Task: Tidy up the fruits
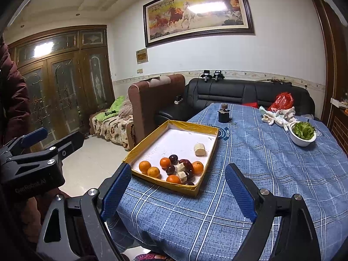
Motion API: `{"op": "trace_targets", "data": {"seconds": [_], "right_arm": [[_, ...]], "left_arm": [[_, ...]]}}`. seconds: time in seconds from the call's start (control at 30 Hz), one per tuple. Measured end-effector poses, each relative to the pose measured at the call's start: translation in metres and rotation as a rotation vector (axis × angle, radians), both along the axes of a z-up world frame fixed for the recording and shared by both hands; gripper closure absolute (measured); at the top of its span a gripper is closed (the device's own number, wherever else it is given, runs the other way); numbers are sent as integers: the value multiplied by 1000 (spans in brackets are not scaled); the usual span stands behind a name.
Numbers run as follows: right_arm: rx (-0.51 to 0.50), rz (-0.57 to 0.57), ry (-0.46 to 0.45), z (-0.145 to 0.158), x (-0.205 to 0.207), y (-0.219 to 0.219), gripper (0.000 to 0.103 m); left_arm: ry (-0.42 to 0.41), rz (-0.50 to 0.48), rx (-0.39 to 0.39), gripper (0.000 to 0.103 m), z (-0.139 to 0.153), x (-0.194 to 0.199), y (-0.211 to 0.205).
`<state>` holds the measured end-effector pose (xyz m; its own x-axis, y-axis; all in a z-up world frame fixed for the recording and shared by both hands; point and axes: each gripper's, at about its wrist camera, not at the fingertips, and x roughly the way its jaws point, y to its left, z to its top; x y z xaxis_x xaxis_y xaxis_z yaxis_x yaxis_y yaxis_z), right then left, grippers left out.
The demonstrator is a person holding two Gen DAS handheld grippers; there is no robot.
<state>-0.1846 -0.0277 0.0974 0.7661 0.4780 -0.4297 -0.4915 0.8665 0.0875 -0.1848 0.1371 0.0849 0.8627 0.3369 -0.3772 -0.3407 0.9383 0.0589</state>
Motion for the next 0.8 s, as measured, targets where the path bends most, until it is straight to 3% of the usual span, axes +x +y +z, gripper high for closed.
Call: {"op": "trace_targets", "data": {"seconds": [0.8], "right_arm": [[1, -3, 8, -2, 0, -1, 14]], "left_arm": [[7, 8, -9, 0, -6, -2, 6]]}}
